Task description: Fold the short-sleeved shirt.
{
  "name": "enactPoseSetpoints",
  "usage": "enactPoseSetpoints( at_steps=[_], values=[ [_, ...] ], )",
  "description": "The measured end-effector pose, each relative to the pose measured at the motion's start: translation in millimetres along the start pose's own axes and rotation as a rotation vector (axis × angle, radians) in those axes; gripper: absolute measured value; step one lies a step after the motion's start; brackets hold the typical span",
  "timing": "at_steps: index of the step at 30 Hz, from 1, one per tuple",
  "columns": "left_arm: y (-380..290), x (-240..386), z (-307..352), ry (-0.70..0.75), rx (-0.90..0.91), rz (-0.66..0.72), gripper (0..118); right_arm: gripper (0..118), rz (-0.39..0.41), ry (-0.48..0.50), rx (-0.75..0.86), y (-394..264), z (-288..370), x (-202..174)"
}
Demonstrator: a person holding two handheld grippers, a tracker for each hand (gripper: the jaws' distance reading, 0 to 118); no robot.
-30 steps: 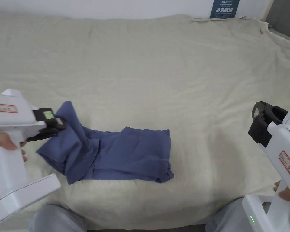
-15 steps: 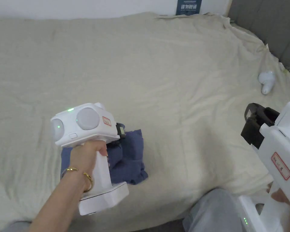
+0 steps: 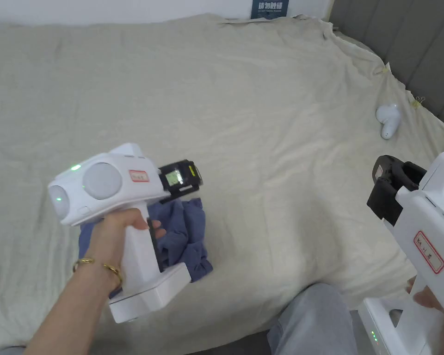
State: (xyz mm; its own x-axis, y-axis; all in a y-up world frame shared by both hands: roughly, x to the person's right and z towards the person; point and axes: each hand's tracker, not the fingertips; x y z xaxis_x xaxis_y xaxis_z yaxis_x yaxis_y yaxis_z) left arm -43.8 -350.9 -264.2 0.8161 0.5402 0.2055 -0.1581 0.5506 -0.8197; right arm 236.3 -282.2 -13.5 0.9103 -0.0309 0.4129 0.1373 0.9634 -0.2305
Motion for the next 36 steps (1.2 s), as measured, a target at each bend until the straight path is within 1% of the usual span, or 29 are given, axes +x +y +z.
enactPoseSetpoints(
  at_steps=[3,5,6,7,8,9,10,12,14,16,18,22,24,26,27,28,29,30,31,32,33,36],
  values=[
    [13,-16,28,0.017,0.122,-0.02,113,0,0.011,0.021,0.002,1,-2,-9],
    [16,-25,43,0.102,0.185,-0.091,109,0,0.011,0.04,0.004,1,-3,-16],
    [13,-26,46,0.146,0.207,-0.131,93,0,0.013,0.046,0.005,1,-3,-18],
    [9,-27,47,0.201,0.232,-0.192,71,0,0.019,0.053,0.003,2,-4,-21],
    [2,-29,46,0.278,0.246,-0.254,42,0,0.023,0.062,0.002,2,-5,-24],
    [-4,-32,43,0.34,0.247,-0.289,7,0,0.026,0.069,0.002,2,-5,-26],
    [-11,-35,41,0.322,0.245,-0.302,0,0,0.03,0.073,0.003,2,-5,-28],
    [-25,-38,33,0.276,0.219,-0.281,0,0,0.041,0.081,0.003,2,-6,-32],
    [-45,-39,18,0.274,0.219,-0.28,0,0,0.048,0.084,0.001,3,-6,-33],
    [-62,-32,4,0.264,0.205,-0.294,0,0,0.05,0.084,-0.001,2,-7,-32],
    [-81,-19,-11,0.217,0.174,-0.309,0,0,0.055,0.08,-0.005,1,-7,-29],
    [-110,4,-49,0.171,0.074,-0.381,0,0,0.066,0.059,-0.016,-3,-8,-18],
    [-129,13,-63,0.195,0.068,-0.395,0,0,0.071,0.048,-0.022,-4,-6,-13],
    [-152,22,-70,0.203,0.069,-0.443,0,0,0.067,0.039,-0.028,-5,-6,-7],
    [-159,28,-71,0.189,0.082,-0.497,0,0,0.069,0.032,-0.031,-6,-5,-5],
    [-164,33,-74,0.163,0.048,-0.545,0,0,0.073,0.024,-0.032,-7,-4,-5],
    [-168,39,-81,0.102,-0.046,-0.568,0,0,0.078,0.018,-0.035,-7,-4,-4],
    [-176,42,-89,0.108,-0.103,-0.56,0,0,0.077,0.016,-0.038,-7,-4,-2],
    [-182,46,-87,0.211,0.038,-0.594,0,0,0.072,0.013,-0.039,-8,-3,0],
    [-181,48,-85,0.187,0.027,-0.585,0,0,0.068,0.008,-0.041,-7,-2,1],
    [-175,48,-82,0.182,0.01,-0.531,0,0,0.064,0.003,-0.038,-8,0,2],
    [-149,43,-70,0.061,-0.036,-0.402,0,0,0.045,0.008,-0.049,-9,-2,4]
  ],
)
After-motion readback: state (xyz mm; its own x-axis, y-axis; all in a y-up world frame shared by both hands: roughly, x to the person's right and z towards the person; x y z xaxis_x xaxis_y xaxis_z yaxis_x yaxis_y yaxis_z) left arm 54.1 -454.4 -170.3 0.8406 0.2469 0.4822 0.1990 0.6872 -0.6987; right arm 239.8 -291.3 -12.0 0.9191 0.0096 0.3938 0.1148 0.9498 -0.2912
